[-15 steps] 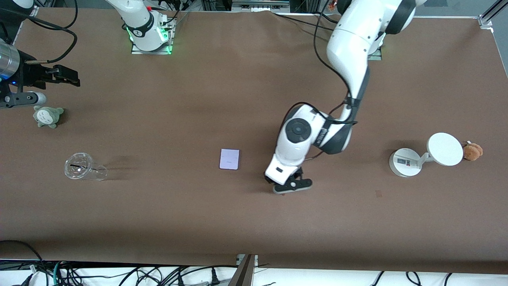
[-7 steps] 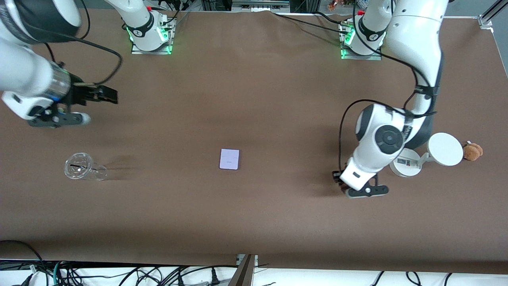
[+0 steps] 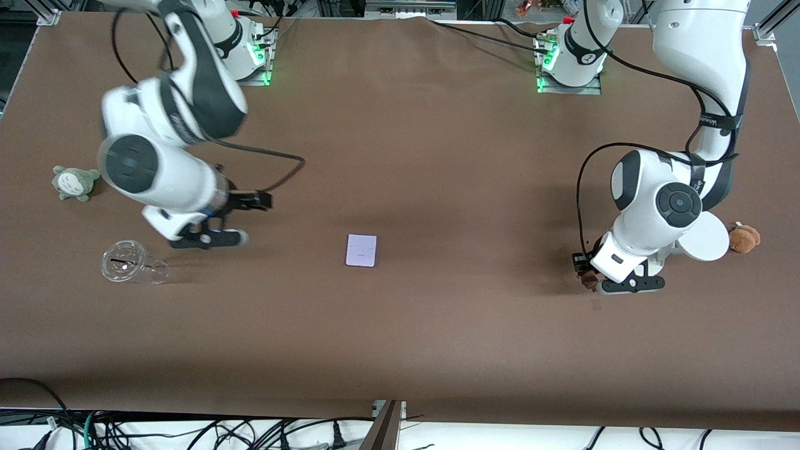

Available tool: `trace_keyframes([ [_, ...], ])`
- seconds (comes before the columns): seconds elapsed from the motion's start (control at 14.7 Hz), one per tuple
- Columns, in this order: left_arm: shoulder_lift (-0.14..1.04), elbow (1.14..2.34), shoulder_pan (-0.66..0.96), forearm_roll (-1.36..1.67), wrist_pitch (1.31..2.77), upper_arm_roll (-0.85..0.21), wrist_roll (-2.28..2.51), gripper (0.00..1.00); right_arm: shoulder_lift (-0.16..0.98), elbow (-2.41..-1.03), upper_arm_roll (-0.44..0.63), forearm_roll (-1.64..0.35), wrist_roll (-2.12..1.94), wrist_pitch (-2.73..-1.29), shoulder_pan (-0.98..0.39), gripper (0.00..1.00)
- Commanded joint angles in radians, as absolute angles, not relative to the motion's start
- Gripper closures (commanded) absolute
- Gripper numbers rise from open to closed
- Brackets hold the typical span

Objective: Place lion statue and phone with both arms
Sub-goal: 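Set the lion beside the white lamp while the right gripper grasps the phone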

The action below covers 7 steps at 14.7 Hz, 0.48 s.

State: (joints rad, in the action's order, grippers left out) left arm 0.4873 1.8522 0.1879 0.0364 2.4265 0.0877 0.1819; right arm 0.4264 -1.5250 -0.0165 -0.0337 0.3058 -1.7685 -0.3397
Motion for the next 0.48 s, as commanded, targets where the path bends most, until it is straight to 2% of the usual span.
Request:
trace_keyframes([
  [0.0, 0.44, 1.999, 0.167, 0.018, 2.563, 0.072, 0.166, 1.0, 0.54, -1.49, -0.009, -0.041, 0.415, -1.902, -0.411, 0.0],
  [0.27, 0.451, 2.002, 0.156, 0.017, 2.572, 0.071, 0.164, 1.0, 0.643, -1.483, -0.009, -0.044, 0.506, -2.074, -0.468, 0.0],
  [0.41, 0.469, 2.0, 0.146, 0.017, 2.592, 0.069, 0.164, 1.0, 0.669, -1.483, -0.009, -0.043, 0.549, -2.104, -0.5, 0.0],
])
